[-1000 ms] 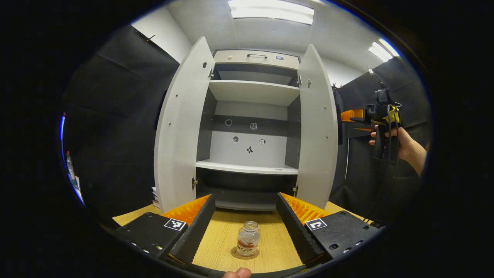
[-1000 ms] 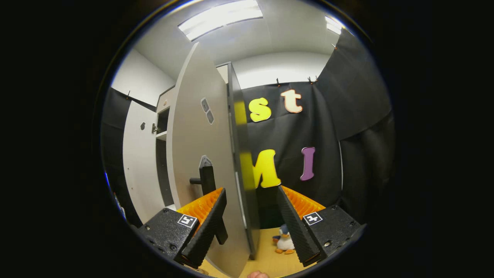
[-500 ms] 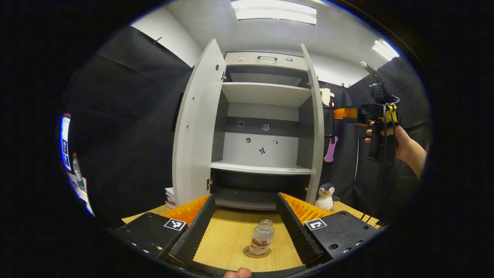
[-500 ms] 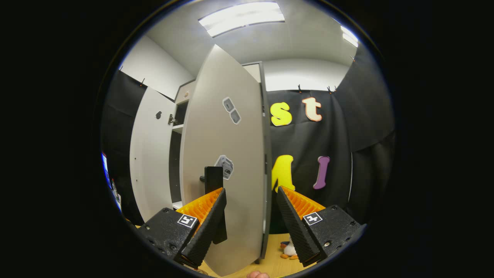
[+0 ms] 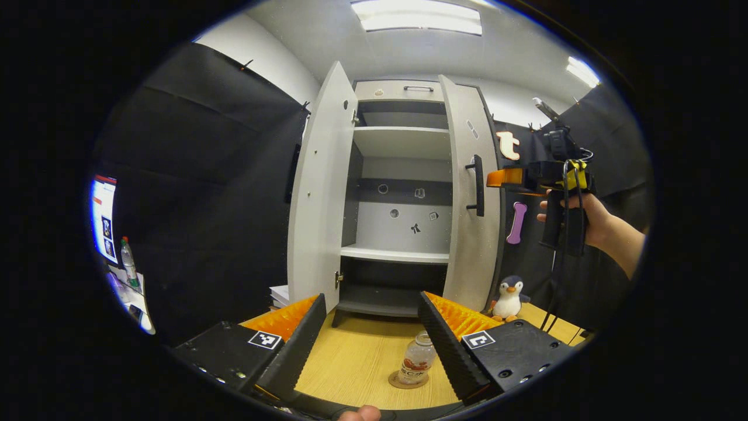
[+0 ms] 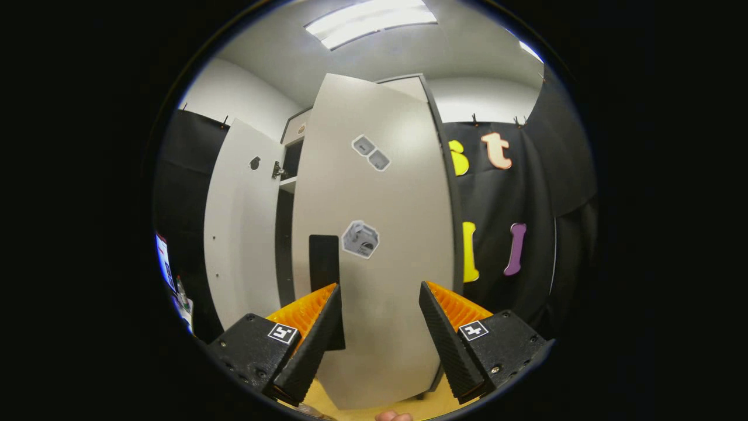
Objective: Grasp the bottle in the cabinet with the left hand and place it on the coaster, then close the right door with the right hand and the left door with the left hand.
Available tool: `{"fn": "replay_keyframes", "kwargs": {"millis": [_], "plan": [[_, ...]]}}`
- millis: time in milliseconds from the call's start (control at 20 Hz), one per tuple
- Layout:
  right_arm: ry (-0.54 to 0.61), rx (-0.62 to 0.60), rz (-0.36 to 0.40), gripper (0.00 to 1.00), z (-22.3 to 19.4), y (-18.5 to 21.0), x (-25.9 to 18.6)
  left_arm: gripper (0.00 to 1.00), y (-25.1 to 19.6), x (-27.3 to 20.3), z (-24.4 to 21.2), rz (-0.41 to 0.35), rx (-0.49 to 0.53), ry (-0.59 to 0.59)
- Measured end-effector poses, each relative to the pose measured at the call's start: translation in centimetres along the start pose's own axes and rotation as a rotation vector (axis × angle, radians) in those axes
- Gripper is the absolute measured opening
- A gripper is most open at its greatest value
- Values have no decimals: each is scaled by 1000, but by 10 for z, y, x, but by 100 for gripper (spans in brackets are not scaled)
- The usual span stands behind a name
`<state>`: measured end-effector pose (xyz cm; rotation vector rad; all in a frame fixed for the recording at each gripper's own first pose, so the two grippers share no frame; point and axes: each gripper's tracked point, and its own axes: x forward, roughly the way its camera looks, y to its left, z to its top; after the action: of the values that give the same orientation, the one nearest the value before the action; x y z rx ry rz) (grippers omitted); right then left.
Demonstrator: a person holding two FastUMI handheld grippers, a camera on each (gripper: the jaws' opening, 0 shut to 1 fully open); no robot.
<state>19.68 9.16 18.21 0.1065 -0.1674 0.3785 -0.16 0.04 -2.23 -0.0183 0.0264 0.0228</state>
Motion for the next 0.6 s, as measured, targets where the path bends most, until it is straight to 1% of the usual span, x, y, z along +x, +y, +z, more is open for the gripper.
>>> {"fn": "replay_keyframes", "kwargs": {"millis": [50,100,150,200,250,350,450,500,550,600], "plan": [[-11,-1,-5,82,3,-1,-6,96,2,-1,-2,6,-4,-1],[-20,-11,-8,82,6,-2,-12,99,3,-5,-4,8,-11,4],[-25,-19,-15,82,6,-3,-19,96,3,-5,-6,8,-20,13],[-28,-21,-19,82,7,-4,-28,99,2,-4,-7,8,-27,20],[-34,-20,-18,82,8,-3,-37,95,0,-4,-8,5,-33,23],[-41,-22,-28,83,6,-4,-58,95,-4,-4,-10,-9,-40,30],[-55,-29,-69,82,-1,-10,-83,95,-13,-6,-13,-31,-54,48],[-60,-31,-83,82,-8,-10,-96,99,-19,-6,-15,-43,-64,55],[-62,-33,-99,82,-16,-9,-109,95,-25,-7,-16,-56,-70,63],[-65,-35,-112,82,-24,-8,-121,95,-30,-7,-17,-70,-71,70]]}}
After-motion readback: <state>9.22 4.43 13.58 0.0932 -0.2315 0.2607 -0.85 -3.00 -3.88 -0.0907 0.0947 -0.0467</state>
